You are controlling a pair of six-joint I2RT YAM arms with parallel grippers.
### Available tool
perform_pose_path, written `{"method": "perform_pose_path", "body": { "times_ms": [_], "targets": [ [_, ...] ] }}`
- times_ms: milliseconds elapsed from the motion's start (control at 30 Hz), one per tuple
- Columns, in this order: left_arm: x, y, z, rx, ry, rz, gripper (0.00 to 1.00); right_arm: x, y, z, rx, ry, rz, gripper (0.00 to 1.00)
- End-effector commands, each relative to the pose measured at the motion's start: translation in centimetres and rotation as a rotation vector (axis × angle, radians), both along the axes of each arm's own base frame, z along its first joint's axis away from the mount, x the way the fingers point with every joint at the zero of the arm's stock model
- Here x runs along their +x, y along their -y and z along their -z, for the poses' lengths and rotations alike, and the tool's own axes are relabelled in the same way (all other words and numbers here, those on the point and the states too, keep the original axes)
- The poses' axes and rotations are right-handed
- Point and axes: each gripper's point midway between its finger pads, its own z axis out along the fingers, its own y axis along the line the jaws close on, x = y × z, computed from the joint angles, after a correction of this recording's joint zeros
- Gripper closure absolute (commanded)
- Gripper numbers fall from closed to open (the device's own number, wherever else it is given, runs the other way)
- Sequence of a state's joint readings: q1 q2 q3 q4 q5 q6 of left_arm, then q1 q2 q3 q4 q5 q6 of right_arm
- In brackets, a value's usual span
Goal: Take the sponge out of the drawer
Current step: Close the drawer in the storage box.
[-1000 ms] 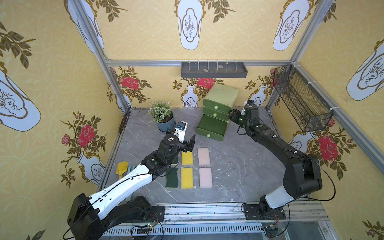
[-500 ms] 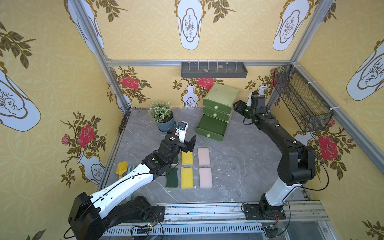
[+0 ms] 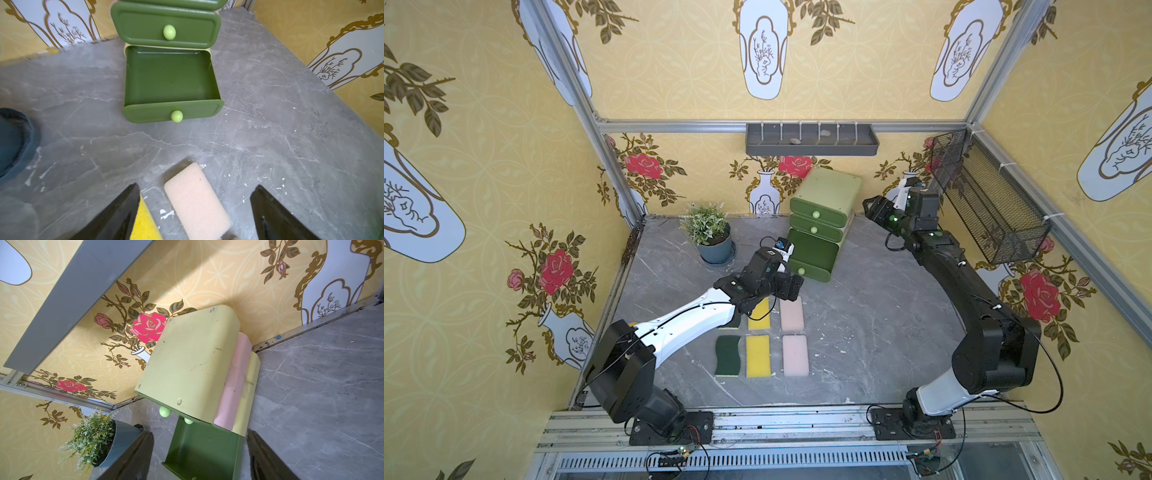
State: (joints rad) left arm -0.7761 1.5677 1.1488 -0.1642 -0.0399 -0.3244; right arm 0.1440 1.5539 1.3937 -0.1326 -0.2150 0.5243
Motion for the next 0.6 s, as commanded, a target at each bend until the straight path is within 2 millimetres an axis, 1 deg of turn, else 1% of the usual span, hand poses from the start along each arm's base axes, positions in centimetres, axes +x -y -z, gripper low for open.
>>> {"method": "perform_pose_path", "body": {
  "times_ms": [0, 233, 367, 533, 567],
  "targets": [
    [0.2, 0.6, 2.2, -0.017, -0.137, -0.034, 0.2, -0.6, 0.3, -1.2, 0.039, 0.026, -0.007, 0.26],
    [2.6, 0.4, 5.9, -0.041, -0.263, -0.124, 0.45, -1.6, 0.3, -3.4, 0.074, 0.067, -0.024, 0.26],
    [3.8, 0.6, 7.3, -0.026, -0.294, -0.151, 0.52, -2.0, 0.3, -4.0, 0.087, 0.08, -0.03, 0.25],
    [5.6, 1.0, 8.6, -0.024, -0.321, -0.18, 0.64, -2.2, 0.1, -4.4, 0.103, 0.087, -0.045, 0.25],
    [6.0, 1.0, 9.1, -0.017, -0.332, -0.188, 0.66, -2.2, 0.1, -4.5, 0.105, 0.09, -0.046, 0.25]
  ]
}}
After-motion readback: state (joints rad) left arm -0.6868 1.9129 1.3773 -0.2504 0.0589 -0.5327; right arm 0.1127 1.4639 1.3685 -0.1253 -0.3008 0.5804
